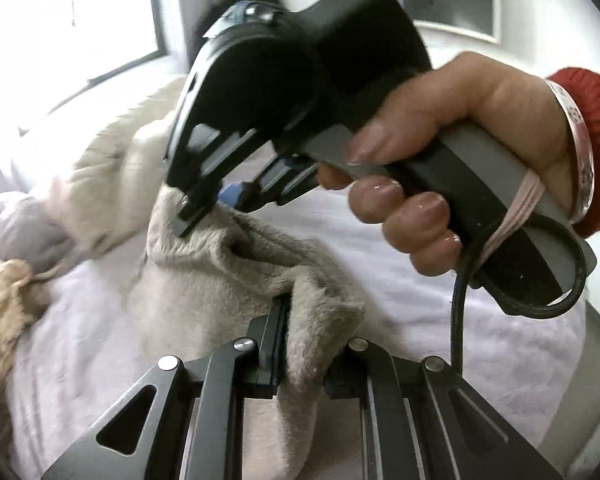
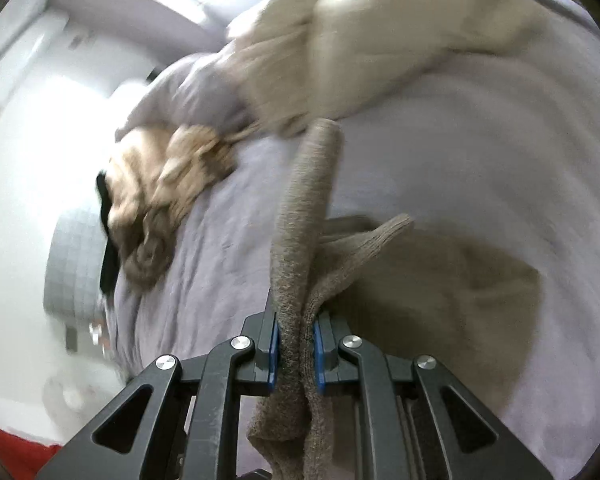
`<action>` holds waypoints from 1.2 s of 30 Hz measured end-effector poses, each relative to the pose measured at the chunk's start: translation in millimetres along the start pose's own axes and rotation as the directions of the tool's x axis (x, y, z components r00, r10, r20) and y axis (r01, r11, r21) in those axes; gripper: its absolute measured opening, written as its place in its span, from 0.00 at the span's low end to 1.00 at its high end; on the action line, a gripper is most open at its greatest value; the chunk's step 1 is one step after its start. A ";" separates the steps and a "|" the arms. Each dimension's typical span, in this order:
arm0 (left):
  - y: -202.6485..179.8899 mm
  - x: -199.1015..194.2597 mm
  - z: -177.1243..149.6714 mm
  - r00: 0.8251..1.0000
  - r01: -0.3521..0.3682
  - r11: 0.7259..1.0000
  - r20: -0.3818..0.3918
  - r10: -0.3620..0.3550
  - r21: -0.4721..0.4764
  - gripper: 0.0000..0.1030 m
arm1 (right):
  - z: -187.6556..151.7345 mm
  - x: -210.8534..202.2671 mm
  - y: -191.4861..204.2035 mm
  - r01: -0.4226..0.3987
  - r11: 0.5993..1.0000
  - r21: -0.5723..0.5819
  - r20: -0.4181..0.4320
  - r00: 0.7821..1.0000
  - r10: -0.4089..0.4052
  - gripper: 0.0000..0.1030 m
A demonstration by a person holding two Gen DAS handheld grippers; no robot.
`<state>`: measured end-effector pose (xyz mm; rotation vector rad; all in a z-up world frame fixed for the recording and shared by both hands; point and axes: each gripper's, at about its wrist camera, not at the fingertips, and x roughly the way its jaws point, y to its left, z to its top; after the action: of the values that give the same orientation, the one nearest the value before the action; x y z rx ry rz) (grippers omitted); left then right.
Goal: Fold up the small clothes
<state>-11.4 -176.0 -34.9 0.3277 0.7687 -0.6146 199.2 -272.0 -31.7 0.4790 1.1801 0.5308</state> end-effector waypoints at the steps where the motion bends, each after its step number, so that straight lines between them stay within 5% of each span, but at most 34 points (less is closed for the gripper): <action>1: -11.7 10.5 -1.0 1.000 0.021 1.000 -0.017 -0.021 0.017 0.15 | -6.1 -5.0 -20.0 0.009 0.999 0.032 0.011 1.000 -0.009 0.14; 7: -55.0 63.9 -21.6 0.981 0.105 0.991 -0.170 -0.090 0.078 0.15 | -49.5 24.8 -129.3 0.072 0.970 0.233 -0.035 0.997 -0.066 0.15; 14: -47.6 76.7 -25.7 0.972 0.104 0.993 -0.218 -0.091 0.050 0.16 | -64.4 30.7 -148.8 0.012 0.961 0.275 0.004 1.000 -0.014 0.18; 15: -44.1 76.6 -23.7 0.970 0.103 0.994 -0.227 -0.091 0.039 0.18 | -64.5 30.4 -149.8 0.014 0.961 0.275 0.001 1.000 -0.015 0.20; 17: -34.1 73.9 -20.7 0.967 0.096 0.995 -0.237 -0.088 0.021 0.48 | -65.9 24.9 -151.1 0.017 0.959 0.284 0.001 1.000 -0.018 0.21; 18: -28.4 69.0 -21.2 0.971 0.084 0.996 -0.225 -0.080 0.011 0.71 | -65.9 23.5 -150.4 0.015 0.956 0.293 0.001 1.000 -0.016 0.23; 23: -0.5 38.8 -23.5 0.971 0.105 0.993 -0.209 -0.113 -0.048 0.77 | -62.0 22.6 -149.9 0.002 0.946 0.323 0.007 1.000 -0.004 0.25; 25: 15.6 24.3 -20.5 0.974 0.099 0.992 -0.198 -0.112 -0.077 0.77 | -60.5 20.9 -143.9 0.030 0.953 0.301 -0.002 1.000 -0.031 0.15; 30: 99.7 16.4 -17.1 0.986 -0.065 0.973 -0.166 0.029 -0.221 0.77 | -66.2 3.9 -121.0 0.093 0.975 0.203 0.036 0.994 -0.102 0.14; 33: 135.6 46.1 -25.5 0.961 -0.194 0.946 -0.242 0.130 -0.261 0.77 | -75.5 15.5 -138.1 0.137 0.961 0.241 0.005 0.990 -0.143 0.14; 36: 154.0 85.5 -39.1 0.926 -0.243 0.928 -0.352 0.135 -0.282 0.77 | -82.7 17.8 -154.8 0.086 0.937 0.339 0.025 0.995 -0.101 0.24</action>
<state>111.3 -70.9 -115.3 0.2017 1.1266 -0.2411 147.1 -376.0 -164.3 0.7204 1.2523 0.2326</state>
